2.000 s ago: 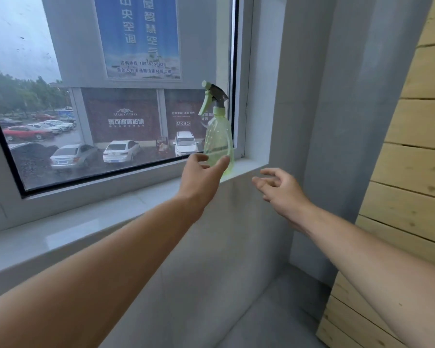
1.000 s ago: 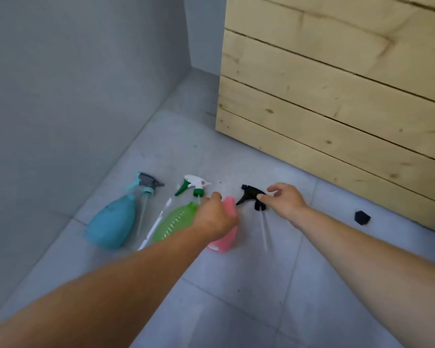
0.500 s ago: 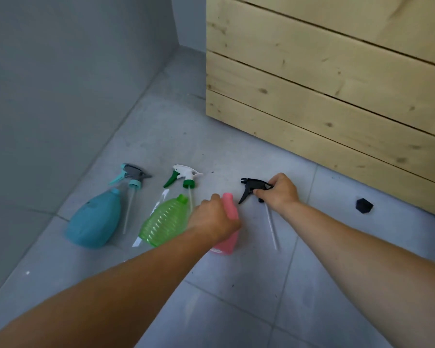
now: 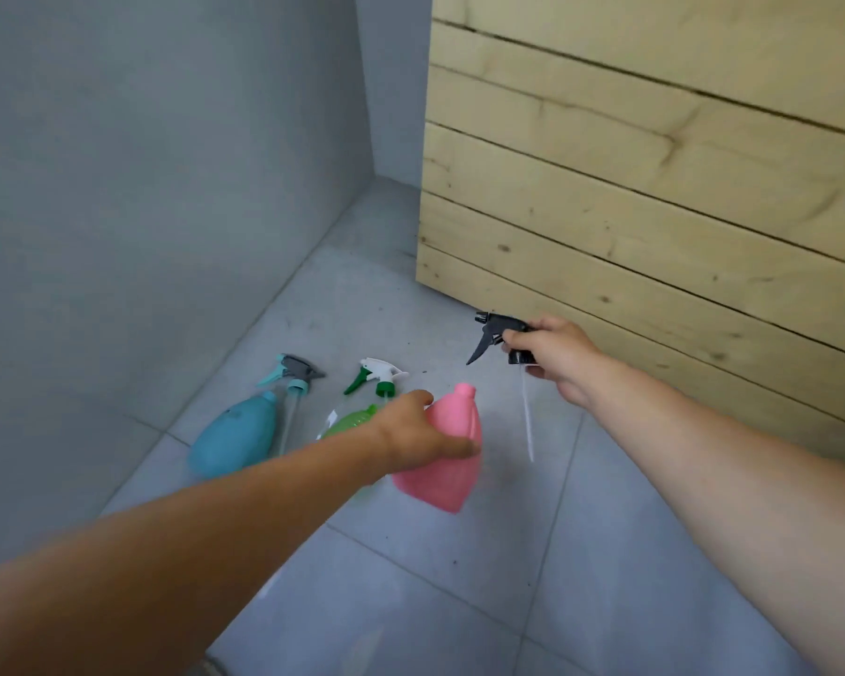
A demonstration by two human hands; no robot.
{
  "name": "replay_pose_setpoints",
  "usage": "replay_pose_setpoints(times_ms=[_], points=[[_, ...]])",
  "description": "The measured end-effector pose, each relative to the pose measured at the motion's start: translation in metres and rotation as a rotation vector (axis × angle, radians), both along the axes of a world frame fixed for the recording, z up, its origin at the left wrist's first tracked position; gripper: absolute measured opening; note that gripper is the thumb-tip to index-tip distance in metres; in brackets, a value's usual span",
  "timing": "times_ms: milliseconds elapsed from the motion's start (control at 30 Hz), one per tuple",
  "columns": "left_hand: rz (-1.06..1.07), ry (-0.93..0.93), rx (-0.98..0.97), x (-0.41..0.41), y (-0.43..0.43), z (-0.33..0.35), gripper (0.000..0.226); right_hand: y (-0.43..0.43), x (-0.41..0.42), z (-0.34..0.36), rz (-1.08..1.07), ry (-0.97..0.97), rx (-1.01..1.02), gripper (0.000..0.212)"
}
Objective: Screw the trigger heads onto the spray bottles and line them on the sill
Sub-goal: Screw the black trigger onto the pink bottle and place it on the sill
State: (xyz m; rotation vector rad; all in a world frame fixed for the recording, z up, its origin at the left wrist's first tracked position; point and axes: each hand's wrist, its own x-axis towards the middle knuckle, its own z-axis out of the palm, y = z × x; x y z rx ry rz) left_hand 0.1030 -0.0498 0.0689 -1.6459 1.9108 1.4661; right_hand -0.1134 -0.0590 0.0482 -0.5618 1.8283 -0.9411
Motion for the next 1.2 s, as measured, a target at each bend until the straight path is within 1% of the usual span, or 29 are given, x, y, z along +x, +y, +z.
replay_pose_setpoints(times_ms=[67, 133, 267, 400, 500, 567, 667, 867, 967, 1067, 1200], points=[[-0.003, 0.042, -0.018, 0.015, 0.001, 0.028, 0.069, -0.003, 0.005, 0.044, -0.015, -0.033, -0.087, 0.018], [0.017, 0.104, -0.034, 0.030, 0.004, 0.054, 0.066, -0.003, 0.011, 0.086, -0.013, -0.073, -0.172, 0.021], [0.046, 0.213, -0.060, 0.060, 0.016, 0.111, 0.080, 0.012, 0.029, 0.168, 0.005, -0.090, -0.344, 0.025], [0.018, 0.300, -0.082, 0.090, 0.030, 0.163, 0.068, 0.035, 0.052, 0.243, -0.053, -0.057, -0.535, 0.028], [0.016, 0.375, -0.092, 0.110, 0.040, 0.185, 0.082, 0.056, 0.066, 0.284, -0.109, -0.109, -0.686, 0.023], [0.027, 0.416, -0.111, 0.123, 0.049, 0.195, 0.081, 0.073, 0.076, 0.305, -0.124, -0.142, -0.758, 0.021], [0.018, 0.466, -0.131, 0.134, 0.062, 0.208, 0.074, 0.092, 0.091, 0.319, -0.129, -0.180, -0.806, 0.021], [0.016, 0.527, -0.159, 0.137, 0.076, 0.218, 0.075, 0.109, 0.113, 0.311, -0.099, -0.201, -0.760, 0.018], [0.023, 0.609, -0.136, 0.135, 0.077, 0.222, 0.074, 0.110, 0.124, 0.301, -0.018, -0.220, -0.699, 0.019], [0.043, 0.688, -0.112, 0.132, 0.076, 0.229, 0.071, 0.115, 0.131, 0.290, 0.108, -0.241, -0.615, 0.024], [0.030, 0.722, -0.080, 0.129, 0.075, 0.232, 0.066, 0.115, 0.126, 0.284, 0.215, -0.233, -0.602, 0.025]])
